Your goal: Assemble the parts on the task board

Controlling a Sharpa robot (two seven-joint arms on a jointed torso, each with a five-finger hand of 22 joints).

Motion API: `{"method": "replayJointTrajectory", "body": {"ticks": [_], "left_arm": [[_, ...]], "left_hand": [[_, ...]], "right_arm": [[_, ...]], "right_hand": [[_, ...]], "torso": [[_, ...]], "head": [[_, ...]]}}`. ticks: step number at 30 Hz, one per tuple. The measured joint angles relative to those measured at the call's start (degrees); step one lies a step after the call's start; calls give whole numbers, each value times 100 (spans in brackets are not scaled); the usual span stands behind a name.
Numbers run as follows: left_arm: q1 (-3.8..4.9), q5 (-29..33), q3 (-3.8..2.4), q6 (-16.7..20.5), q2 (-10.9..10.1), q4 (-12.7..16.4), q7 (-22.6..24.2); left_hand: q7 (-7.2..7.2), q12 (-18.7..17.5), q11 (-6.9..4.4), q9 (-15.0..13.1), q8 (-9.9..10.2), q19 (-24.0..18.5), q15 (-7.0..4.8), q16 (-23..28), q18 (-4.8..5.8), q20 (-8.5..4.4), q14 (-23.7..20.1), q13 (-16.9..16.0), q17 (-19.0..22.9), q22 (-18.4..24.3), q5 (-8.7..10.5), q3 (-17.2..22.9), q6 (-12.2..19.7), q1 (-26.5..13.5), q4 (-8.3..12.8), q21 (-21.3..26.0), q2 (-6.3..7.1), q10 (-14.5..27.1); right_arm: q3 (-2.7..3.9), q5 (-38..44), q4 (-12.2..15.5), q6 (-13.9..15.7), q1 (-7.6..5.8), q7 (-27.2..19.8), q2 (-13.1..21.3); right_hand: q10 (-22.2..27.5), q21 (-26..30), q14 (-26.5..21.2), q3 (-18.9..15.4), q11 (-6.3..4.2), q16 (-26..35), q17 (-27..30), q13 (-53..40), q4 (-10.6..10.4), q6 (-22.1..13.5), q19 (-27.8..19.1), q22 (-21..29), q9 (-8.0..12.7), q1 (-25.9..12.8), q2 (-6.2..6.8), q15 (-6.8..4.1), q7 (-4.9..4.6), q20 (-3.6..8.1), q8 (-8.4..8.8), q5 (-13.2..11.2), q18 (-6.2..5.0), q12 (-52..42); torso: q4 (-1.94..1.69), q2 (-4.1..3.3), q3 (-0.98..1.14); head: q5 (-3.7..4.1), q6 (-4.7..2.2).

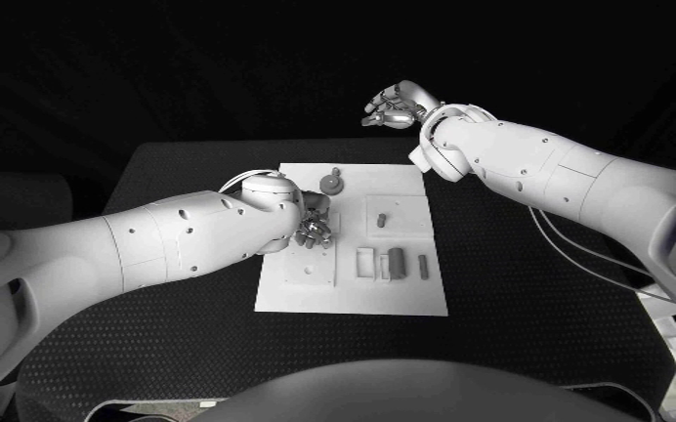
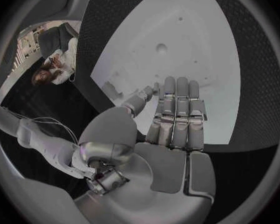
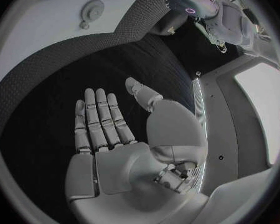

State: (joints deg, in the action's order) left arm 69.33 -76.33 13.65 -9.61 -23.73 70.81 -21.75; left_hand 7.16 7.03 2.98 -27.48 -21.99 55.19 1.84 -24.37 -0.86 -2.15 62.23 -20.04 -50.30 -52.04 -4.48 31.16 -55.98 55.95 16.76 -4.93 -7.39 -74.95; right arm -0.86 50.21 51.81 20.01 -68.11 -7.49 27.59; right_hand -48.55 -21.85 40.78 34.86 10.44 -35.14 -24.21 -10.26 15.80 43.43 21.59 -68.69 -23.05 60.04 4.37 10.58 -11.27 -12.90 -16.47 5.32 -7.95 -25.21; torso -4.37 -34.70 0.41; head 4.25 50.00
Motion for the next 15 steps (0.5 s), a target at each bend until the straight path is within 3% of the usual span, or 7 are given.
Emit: {"method": "replayJointTrajectory", "body": {"ticks": [15], "left_arm": [[-45, -7, -1, -52, 32, -8, 1]], "left_hand": [[0, 0, 0, -4, 19, 0, 0, 2, 0, 0, 0, 1, -5, -12, -23, 12, 0, -1, -13, 0, 1, 0]], "right_arm": [[0, -4, -4, -14, 0, -6, -7]], "right_hand": [[0, 22, 0, -16, 0, 21, 5, 29, 16, 0, 0, -9, 5, 0, 0, -1, 0, 0, 0, 0, 0, 0]], "torso": [[0, 0, 2]], "head": [[4, 0]]}}
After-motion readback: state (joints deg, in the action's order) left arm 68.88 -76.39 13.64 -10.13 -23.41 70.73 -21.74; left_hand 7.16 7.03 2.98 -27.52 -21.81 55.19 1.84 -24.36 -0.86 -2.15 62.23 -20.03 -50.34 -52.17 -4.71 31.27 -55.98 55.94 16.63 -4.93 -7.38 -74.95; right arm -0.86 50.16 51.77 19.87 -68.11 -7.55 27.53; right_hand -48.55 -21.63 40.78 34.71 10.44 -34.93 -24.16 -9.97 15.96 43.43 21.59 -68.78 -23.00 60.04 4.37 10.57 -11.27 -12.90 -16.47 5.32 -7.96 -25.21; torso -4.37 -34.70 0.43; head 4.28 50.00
